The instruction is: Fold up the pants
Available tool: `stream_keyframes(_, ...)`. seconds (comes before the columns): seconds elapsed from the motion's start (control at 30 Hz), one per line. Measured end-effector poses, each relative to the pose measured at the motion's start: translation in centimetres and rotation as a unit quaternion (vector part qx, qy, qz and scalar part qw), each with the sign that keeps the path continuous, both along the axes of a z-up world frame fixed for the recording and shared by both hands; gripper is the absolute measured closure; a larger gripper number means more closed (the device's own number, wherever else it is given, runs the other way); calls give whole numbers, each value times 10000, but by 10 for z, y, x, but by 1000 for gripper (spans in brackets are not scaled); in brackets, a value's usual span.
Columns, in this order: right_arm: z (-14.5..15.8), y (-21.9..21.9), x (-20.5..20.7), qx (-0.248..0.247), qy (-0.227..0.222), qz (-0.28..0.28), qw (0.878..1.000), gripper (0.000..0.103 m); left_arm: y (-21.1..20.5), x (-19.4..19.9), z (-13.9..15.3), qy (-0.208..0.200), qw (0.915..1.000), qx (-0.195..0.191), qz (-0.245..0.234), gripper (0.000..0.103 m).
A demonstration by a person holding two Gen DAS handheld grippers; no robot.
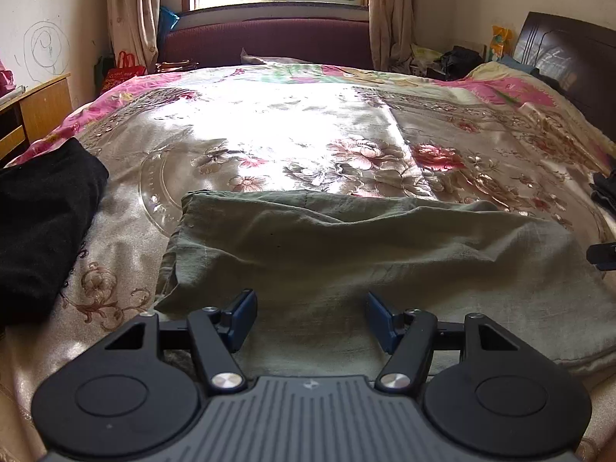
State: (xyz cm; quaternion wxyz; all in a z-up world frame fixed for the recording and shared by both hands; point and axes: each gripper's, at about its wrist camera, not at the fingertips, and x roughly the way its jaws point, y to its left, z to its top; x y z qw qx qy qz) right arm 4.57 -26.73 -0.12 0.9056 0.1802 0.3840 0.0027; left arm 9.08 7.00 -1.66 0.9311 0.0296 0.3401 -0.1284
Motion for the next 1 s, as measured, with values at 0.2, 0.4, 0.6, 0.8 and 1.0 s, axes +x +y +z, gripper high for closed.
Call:
stream_keyframes(0.2,-47,-17,2,2373,280,142,9709,47,-18,-3,-3,245,9995,83,-188,27)
stream_keyframes(0.4,-62,-33,15,3530,158,-238,9352,98,-28,-1,7,307,9989,293,-201,27)
stream_keyframes(0.6,32,-30,-58,2680,-1490,353,9512,100,-52,-23,16,114,9976,180,-654,18)
stream_keyframes(0.8,-32,-66,-54,2717,-70,-659,9601,98,-83,-31,4,203,9942,348,-995,19)
stream_keyframes(1.0,-42,-71,-54,3012,13,-743,9506,92,-98,-30,21,-122,9893,515,-1359,19)
